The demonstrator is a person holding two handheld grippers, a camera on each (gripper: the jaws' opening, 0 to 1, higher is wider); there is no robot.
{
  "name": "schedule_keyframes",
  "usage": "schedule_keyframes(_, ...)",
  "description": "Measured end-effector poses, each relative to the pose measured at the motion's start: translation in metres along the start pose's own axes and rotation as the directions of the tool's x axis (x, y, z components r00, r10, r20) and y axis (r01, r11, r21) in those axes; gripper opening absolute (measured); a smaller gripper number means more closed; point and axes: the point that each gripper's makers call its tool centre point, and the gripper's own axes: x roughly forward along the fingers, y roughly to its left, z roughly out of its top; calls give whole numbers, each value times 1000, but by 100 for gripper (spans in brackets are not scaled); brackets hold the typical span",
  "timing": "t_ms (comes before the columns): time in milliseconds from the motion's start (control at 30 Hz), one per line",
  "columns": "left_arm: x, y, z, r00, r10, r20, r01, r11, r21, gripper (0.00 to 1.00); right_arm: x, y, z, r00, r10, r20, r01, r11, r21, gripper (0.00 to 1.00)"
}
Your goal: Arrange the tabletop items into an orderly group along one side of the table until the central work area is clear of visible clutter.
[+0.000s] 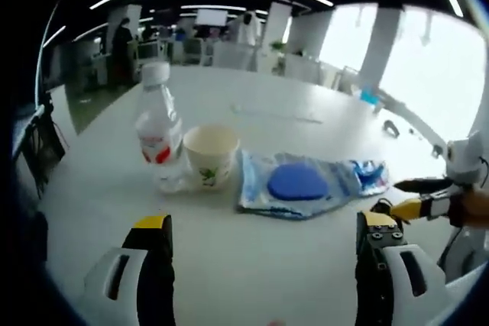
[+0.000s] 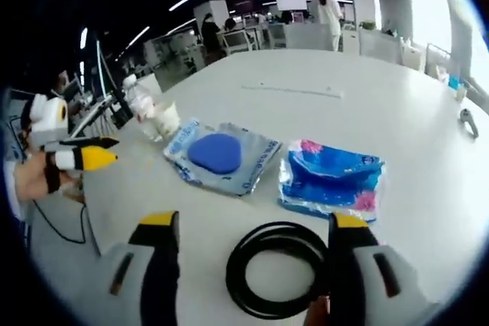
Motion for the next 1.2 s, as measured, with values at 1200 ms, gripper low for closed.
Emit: schedule_keyframes(1200, -51, 60, -7, 997, -79, 5, 78, 992, 97, 97, -59, -1, -22, 984, -160, 79, 151, 982, 113, 85)
